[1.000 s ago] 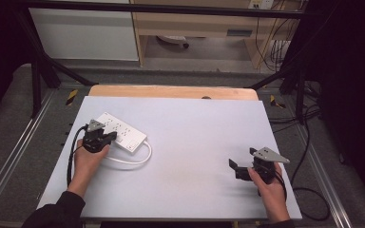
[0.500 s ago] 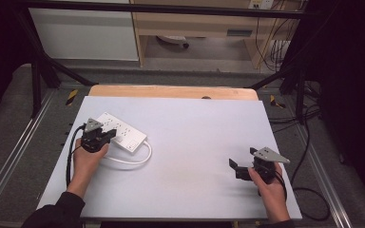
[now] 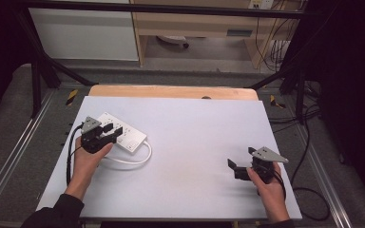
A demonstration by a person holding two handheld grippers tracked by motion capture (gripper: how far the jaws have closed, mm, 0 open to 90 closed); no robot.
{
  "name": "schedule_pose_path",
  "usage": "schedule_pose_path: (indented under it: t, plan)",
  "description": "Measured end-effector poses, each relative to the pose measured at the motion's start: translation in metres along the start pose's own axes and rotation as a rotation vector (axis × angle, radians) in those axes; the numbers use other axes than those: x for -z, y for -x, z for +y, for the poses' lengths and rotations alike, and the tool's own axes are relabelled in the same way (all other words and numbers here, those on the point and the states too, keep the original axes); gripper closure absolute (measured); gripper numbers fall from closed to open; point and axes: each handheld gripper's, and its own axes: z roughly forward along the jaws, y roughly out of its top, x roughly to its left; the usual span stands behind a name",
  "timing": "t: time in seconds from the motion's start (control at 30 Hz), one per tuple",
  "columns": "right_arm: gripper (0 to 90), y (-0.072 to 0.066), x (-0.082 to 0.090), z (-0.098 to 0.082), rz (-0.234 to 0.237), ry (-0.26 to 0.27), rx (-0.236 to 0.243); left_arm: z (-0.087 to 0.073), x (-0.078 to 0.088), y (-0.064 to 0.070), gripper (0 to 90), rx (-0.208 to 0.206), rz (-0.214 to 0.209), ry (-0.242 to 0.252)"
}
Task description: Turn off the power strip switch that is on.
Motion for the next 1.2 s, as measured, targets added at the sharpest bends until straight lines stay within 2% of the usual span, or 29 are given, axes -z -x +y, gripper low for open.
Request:
schedule_pose_path:
  t: [0.17,0.3,0.4,0.53,1.2]
  plan:
    - [3.6,-0.001,-0.001,0.000,0.004,-0.005,0.006,0.003,0.001,0.007,25.9,-0.006,0.011,0.017]
    - [3.6,-0.002,-0.002,0.000,0.001,-0.009,0.007,0.005,0.002,0.010,15.2,-0.009,-0.010,0.039]
    - [3.6,-0.002,-0.002,0.000,0.002,-0.009,0.008,0.006,0.003,0.013,10.4,-0.009,-0.019,0.051]
    - [3.5,-0.002,-0.003,0.000,0.003,-0.011,0.007,0.008,0.004,0.015,7.5,0.009,-0.027,0.076]
    - [3.4,-0.002,-0.004,0.000,0.004,-0.015,0.008,0.019,0.024,0.019,5.4,0.014,-0.054,0.087]
